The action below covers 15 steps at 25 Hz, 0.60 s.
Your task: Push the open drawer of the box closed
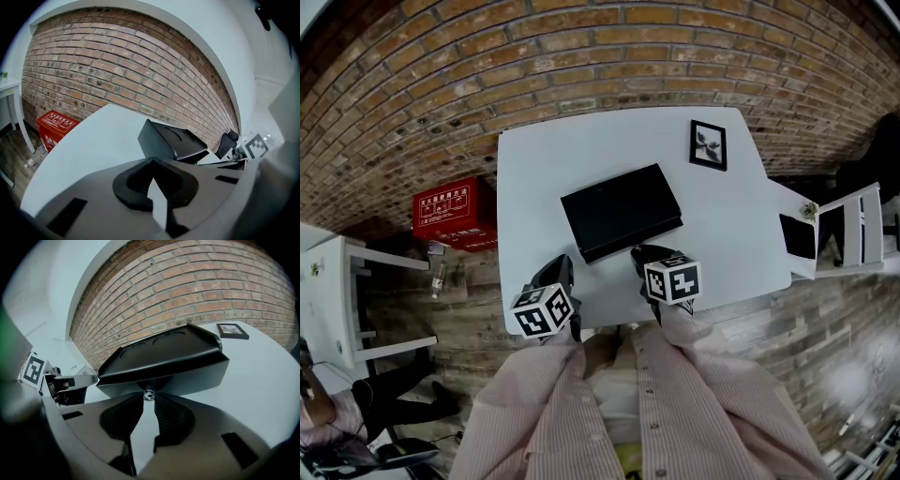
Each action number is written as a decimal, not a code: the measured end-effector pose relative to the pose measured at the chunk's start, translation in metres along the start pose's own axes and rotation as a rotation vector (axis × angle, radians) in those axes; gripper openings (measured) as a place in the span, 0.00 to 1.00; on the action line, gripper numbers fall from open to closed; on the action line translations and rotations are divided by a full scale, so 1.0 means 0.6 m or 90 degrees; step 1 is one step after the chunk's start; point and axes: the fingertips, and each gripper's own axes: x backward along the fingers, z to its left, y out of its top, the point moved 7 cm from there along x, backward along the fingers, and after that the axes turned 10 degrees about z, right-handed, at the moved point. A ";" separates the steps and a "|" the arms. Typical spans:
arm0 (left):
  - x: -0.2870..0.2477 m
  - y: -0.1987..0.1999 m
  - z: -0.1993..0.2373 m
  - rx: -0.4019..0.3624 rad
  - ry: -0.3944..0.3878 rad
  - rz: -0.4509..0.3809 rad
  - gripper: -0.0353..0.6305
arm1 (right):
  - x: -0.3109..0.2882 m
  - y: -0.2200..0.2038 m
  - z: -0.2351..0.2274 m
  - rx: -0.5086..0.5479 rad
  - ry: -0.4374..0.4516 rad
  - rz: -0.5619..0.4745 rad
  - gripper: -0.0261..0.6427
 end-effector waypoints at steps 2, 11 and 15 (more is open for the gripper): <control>0.000 0.002 0.001 -0.001 0.001 0.000 0.05 | -0.002 0.003 0.000 0.000 -0.001 -0.001 0.15; -0.004 0.010 0.005 -0.002 0.005 0.000 0.05 | -0.009 0.014 -0.001 0.000 -0.003 -0.005 0.15; -0.005 0.014 0.008 -0.002 0.007 -0.001 0.05 | -0.011 0.019 0.000 0.001 -0.004 -0.007 0.15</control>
